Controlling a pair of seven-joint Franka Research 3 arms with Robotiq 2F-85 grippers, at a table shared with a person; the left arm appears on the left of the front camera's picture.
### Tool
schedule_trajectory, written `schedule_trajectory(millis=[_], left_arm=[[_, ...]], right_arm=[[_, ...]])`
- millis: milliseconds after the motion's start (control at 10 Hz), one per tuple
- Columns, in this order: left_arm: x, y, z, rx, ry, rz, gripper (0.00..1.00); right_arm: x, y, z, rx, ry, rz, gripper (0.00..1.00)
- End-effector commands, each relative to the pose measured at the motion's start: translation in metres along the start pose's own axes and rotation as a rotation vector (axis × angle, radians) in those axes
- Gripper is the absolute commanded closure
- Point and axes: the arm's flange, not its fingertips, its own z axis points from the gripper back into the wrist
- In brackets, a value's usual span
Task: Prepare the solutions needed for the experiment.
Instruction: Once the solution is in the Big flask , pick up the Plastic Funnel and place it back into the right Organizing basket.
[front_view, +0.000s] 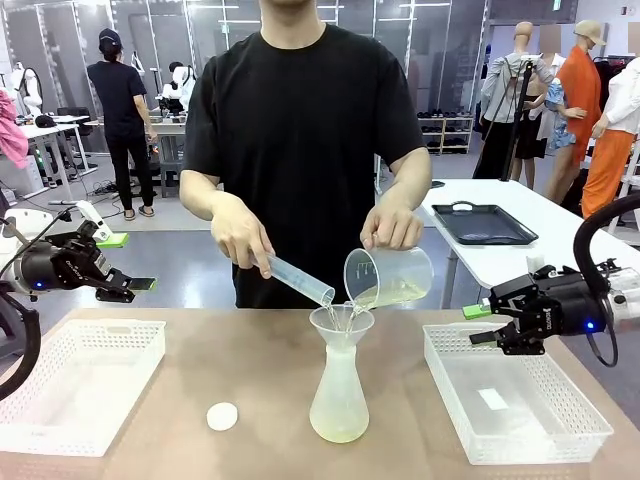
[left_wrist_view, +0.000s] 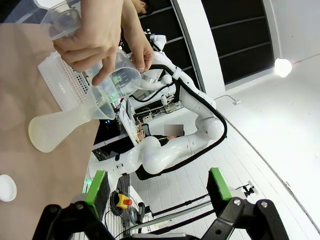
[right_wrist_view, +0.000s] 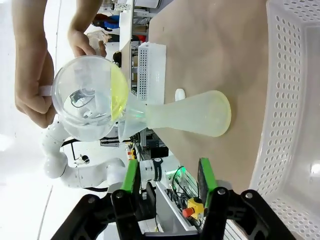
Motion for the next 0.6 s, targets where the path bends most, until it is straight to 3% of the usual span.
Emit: schedule_trajectory(millis=[0,100,500], left_arm=[[0.0011,-0.0012,-0.0007,-0.001,0.001,-0.008,0.0],[0.0011,-0.0012,-0.0007,-0.001,0.001,-0.008,0.0],[0.0011,-0.0012,-0.0007,-0.001,0.001,-0.008,0.0]], right_arm=[[0.008,0.0026,0.0014,-0.021,0.02,-0.069,0.41],[0.0,0.0,0.0,0.0,0.0,0.0,0.41],[0.0,0.0,0.0,0.0,0.0,0.0,0.41]])
